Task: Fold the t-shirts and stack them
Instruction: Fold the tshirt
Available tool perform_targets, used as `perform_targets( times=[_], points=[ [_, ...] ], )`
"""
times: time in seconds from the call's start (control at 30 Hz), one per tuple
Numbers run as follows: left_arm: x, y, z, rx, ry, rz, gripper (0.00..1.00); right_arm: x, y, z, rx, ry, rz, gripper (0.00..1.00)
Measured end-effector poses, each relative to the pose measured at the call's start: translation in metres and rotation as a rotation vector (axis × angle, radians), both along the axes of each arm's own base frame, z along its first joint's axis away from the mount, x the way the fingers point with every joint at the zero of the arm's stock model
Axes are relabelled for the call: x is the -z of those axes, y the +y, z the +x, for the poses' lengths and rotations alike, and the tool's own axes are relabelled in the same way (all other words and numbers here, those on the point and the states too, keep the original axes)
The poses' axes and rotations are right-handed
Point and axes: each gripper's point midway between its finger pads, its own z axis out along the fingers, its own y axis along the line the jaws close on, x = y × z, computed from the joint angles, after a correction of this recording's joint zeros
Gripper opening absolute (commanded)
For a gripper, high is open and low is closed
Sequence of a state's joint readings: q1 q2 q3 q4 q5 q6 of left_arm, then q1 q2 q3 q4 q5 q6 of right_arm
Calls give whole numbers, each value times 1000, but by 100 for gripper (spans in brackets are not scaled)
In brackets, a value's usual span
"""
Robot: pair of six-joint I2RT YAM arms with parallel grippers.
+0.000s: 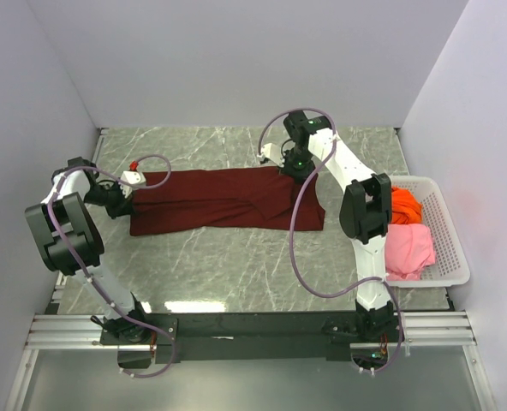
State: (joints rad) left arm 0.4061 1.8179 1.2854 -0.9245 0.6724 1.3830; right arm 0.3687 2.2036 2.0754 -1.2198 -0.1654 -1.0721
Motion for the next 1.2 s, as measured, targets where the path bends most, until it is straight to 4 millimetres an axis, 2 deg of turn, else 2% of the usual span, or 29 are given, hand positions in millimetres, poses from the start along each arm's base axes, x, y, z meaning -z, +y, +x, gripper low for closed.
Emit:
perform_targets(
  times=[0.2, 0.33, 0.43, 0.47, 0.5, 0.57, 0.6, 0.63, 0.67, 0.7, 0.8, 0.9, 1.0, 1.07, 1.2],
  points=[
    [0, 0, 0, -5, 5, -2, 1, 0, 1, 3, -1, -13, -2, 0],
    [4, 3, 8, -9, 12, 1, 1, 3, 1, 7, 2, -23, -8, 0],
    [8, 4, 15, -11, 20, 5, 1, 6, 1, 11, 4, -32, -13, 6],
    [10, 4, 16, -13, 25, 5, 3, 6, 1, 12, 6, -38, -13, 20],
    [12, 4, 18, -14, 30, 5, 13, 6, 1, 14, 12, -42, -12, 29],
    [14, 5, 21, -29, 36, 6, 26, 6, 1, 17, 19, -55, -15, 53],
    [15, 5, 22, -36, 37, 6, 44, 5, 1, 18, 21, -60, -17, 62],
    [15, 6, 24, -51, 38, 6, 50, 5, 0, 19, 26, -66, -17, 71],
    [15, 8, 26, -78, 43, 3, 55, 5, 0, 20, 41, -67, -13, 74],
    [14, 9, 28, -110, 48, -4, 61, 5, -1, 21, 49, -68, -12, 74],
    [8, 15, 29, -215, 72, -52, 69, 3, -9, 19, 114, -47, 5, 75],
    [-4, 20, 22, -325, 102, -123, 69, -5, -26, 9, 215, 2, 46, 74],
    [-14, 15, 3, -421, 139, -189, 67, -15, -50, -11, 353, 72, 103, 70],
    [-17, 3, -14, -488, 192, -244, 66, -18, -64, -33, 450, 150, 146, 65],
    [-5, -16, -36, -616, 335, -328, 64, -10, -83, -60, 645, 319, 233, 59]
  ],
)
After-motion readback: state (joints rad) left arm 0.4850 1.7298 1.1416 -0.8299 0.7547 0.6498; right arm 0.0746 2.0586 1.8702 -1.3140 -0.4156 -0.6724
